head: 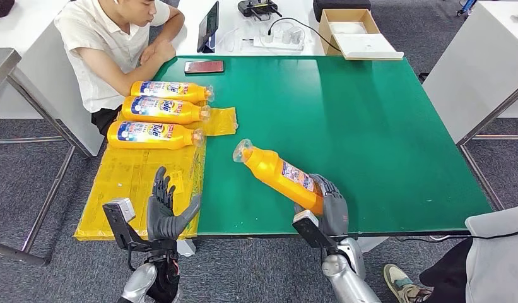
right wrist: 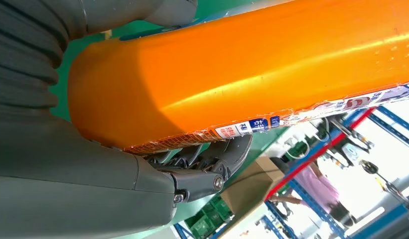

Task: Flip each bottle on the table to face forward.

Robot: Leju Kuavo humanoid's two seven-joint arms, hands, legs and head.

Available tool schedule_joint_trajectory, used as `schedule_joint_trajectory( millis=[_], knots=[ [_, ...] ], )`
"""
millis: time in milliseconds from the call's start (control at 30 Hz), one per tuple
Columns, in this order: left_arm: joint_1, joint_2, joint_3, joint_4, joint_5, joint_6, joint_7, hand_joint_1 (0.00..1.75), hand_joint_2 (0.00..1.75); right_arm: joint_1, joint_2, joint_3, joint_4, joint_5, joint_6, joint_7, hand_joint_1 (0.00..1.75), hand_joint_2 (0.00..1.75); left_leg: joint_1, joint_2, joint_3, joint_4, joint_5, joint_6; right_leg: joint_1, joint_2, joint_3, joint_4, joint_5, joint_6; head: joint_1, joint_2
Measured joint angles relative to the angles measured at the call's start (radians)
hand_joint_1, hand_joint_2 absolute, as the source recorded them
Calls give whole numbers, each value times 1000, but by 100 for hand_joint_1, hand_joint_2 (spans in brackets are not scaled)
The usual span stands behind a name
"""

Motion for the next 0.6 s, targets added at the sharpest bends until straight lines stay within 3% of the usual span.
schedule_joint_trajectory(
  millis=[333, 600],
  knots=[
    [4, 10, -64, 7, -41, -212, -25, 0, 175, 18, -1, 38, -112, -62, 11, -45, 175, 175, 0, 0, 0, 0, 0, 0, 0, 0, 0, 0, 0, 0, 0, 0],
    [3, 10, -79, 37, -41, -256, -18, 0, 175, 27, 3, 66, -166, -66, 14, -50, 175, 175, 0, 0, 0, 0, 0, 0, 0, 0, 0, 0, 0, 0, 0, 0]
  ],
)
